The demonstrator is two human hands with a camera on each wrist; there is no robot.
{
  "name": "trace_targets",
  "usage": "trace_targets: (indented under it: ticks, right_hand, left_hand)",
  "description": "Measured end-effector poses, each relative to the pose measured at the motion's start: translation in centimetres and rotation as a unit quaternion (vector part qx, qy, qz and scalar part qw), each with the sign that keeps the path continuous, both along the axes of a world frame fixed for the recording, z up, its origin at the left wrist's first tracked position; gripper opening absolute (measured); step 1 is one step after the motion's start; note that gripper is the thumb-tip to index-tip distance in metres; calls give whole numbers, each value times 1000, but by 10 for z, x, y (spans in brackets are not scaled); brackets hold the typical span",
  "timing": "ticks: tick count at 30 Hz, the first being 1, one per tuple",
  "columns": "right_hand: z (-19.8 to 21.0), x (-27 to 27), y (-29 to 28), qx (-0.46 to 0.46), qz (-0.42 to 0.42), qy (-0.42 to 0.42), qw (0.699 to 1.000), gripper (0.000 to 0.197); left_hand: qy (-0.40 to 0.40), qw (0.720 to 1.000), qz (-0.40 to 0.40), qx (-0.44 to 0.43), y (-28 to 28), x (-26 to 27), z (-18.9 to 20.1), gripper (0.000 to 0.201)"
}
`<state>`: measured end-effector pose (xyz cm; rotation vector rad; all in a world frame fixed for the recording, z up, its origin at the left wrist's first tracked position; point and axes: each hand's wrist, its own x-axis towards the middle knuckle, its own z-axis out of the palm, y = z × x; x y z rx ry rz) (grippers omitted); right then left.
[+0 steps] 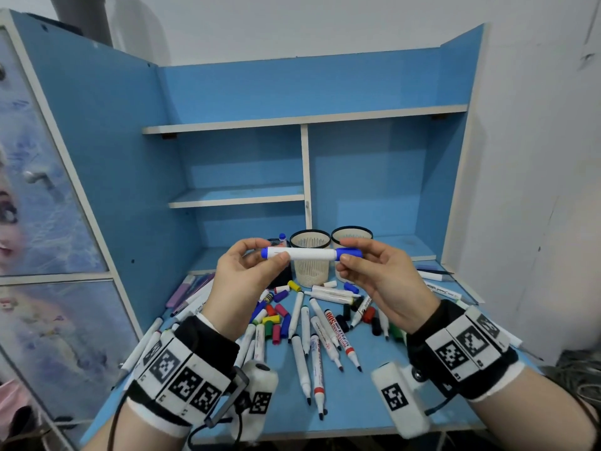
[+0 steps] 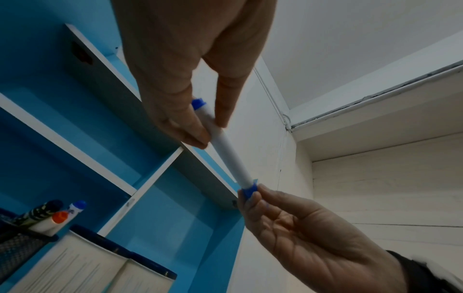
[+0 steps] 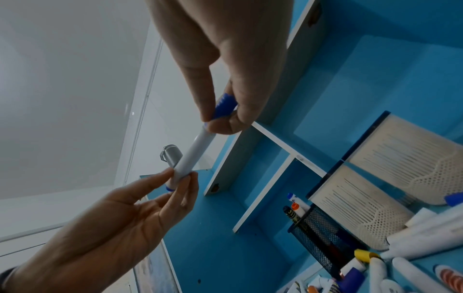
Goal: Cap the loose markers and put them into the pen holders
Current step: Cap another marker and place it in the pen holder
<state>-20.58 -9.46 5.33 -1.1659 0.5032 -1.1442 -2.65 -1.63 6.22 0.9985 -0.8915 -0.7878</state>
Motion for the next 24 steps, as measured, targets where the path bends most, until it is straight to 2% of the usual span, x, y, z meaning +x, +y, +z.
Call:
trace_targets:
  ticks: [2,5,11,18,24]
  right_hand:
    - [1,-1,3,-33,-2,18,999,23]
    - [3,-1,6,-92,-17,57,994,23]
    - [7,-3,10,-159,-47,111,980,26]
    - [7,5,17,-211,-100,89,968,31]
    - [3,7,8,-168,-20,87,982,25]
  left_hand:
    - [-63,997,-27,20,1,-2,2,15]
    - [-149,988,-27,41,3,-3,4,19]
    - [-174,984,-34,26,5,-4,6,19]
    - [-171,984,-39,28,2,-4,13,17]
    - [-252,967,-21,23,9,7,27,14]
